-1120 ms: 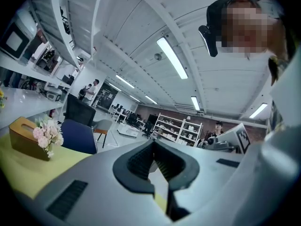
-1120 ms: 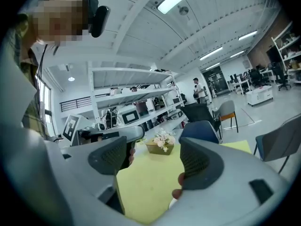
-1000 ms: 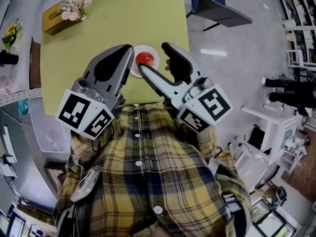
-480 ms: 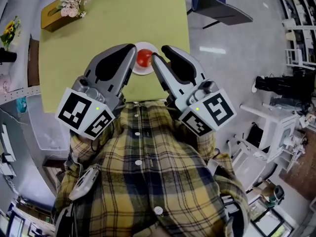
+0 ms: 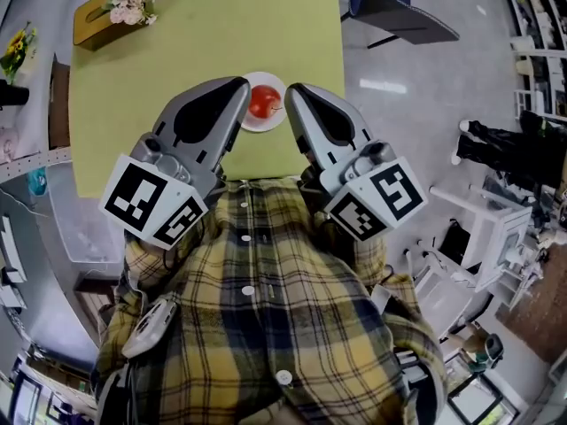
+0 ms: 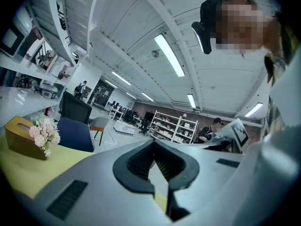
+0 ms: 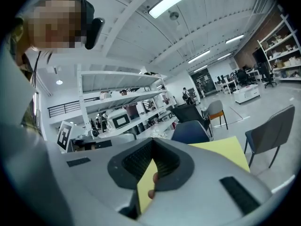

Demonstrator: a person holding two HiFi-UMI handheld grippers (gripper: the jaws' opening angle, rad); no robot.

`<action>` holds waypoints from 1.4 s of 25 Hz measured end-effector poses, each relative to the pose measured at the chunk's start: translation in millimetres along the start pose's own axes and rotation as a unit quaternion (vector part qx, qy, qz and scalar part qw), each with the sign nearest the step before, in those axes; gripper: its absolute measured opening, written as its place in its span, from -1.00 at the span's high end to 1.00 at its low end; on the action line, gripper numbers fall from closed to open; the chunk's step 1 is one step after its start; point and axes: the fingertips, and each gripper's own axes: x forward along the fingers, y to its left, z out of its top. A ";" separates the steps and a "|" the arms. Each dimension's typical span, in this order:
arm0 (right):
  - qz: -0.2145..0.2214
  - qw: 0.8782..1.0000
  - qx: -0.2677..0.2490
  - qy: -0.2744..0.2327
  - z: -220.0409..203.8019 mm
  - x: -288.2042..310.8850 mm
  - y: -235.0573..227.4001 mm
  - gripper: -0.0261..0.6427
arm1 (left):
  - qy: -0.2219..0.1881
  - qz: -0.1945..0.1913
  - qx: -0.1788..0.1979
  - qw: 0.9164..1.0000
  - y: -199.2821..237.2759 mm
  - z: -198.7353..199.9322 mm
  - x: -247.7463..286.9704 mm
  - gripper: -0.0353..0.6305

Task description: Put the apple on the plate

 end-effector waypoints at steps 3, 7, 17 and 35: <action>0.004 1.000 0.007 0.002 0.4 -0.3 0.2 0.93 | 0.003 0.001 -0.001 1.000 -0.8 -0.4 0.2 0.87; 0.010 1.000 -0.003 0.015 -4.5 6.1 2.3 0.93 | 0.009 -0.001 -0.006 1.000 5.2 -2.7 0.1 0.87; 0.011 1.000 -0.009 0.027 -10.5 8.9 2.1 0.94 | 0.019 -0.015 -0.015 1.000 6.6 -9.5 5.0 0.87; -0.010 1.000 -0.003 0.026 -14.6 6.0 -10.8 0.94 | 0.043 -0.040 -0.017 0.998 13.1 -17.4 18.7 0.87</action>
